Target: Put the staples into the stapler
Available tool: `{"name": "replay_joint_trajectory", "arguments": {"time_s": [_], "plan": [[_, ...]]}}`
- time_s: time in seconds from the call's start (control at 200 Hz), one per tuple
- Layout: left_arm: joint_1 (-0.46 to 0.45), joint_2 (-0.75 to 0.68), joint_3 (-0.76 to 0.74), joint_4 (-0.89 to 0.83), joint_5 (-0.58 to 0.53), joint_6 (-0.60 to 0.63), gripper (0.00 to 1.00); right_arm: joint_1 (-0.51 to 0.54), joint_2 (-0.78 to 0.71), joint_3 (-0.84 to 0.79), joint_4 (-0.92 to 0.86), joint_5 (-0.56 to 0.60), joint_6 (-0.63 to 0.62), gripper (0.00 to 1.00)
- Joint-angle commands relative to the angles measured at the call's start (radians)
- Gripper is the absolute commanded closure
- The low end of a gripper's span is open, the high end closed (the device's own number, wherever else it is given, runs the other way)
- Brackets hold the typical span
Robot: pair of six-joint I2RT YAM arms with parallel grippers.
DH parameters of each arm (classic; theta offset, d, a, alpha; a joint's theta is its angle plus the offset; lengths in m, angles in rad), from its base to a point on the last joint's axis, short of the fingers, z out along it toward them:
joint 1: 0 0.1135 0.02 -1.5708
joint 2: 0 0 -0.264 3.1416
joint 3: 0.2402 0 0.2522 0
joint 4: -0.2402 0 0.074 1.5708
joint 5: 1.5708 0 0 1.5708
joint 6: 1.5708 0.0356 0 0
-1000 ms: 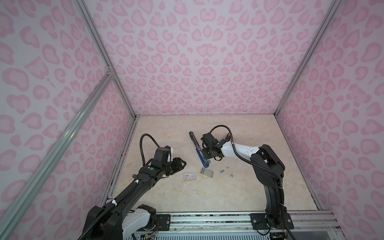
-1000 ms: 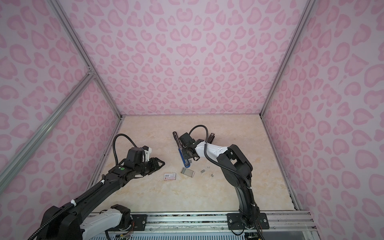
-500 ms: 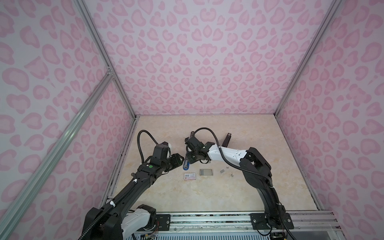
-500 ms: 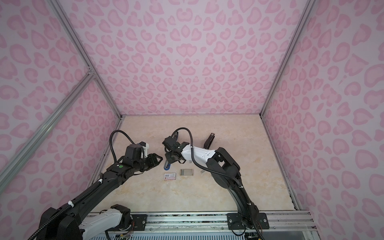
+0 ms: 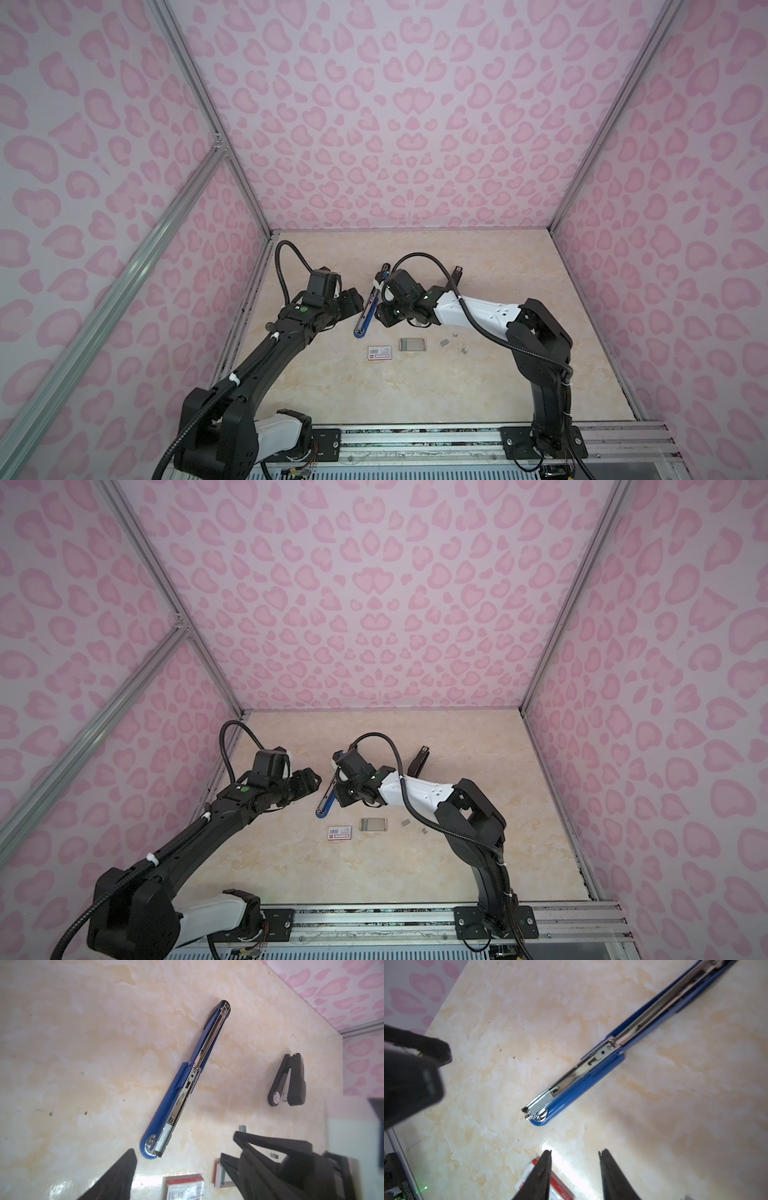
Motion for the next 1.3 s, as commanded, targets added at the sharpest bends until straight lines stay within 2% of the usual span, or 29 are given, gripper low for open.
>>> {"name": "replay_joint_trajectory", "arguments": {"time_s": [0.0, 0.165, 0.33, 0.525, 0.645, 0.8, 1.135, 1.295], "plan": [[0.003, 0.112, 0.085, 0.0, 0.018, 0.056, 0.2, -0.039, -0.063, -0.091, 0.102, -0.018, 0.036, 0.55], [-0.007, 0.335, 0.262, 0.003, 0.044, 0.117, 0.21, -0.11, -0.137, -0.199, 0.149, -0.027, 0.057, 0.55], [-0.022, 0.548, 0.453, -0.033, 0.057, 0.177, 0.22, -0.176, -0.15, -0.258, 0.205, -0.072, 0.103, 0.54], [-0.051, 0.726, 0.639, -0.108, 0.002, 0.27, 0.22, -0.205, -0.126, -0.253, 0.23, -0.08, 0.12, 0.54], [-0.062, 0.809, 0.73, -0.166, -0.007, 0.312, 0.28, -0.217, -0.091, -0.231, 0.24, -0.091, 0.135, 0.54], [-0.085, 0.856, 0.775, -0.192, -0.04, 0.352, 0.37, -0.236, -0.04, -0.192, 0.263, -0.117, 0.162, 0.54], [-0.139, 0.869, 0.76, -0.186, -0.113, 0.406, 0.58, -0.267, 0.059, -0.111, 0.334, -0.156, 0.226, 0.54], [-0.168, 0.852, 0.737, -0.161, -0.131, 0.431, 0.63, -0.288, 0.1, -0.093, 0.385, -0.172, 0.274, 0.54]]}}
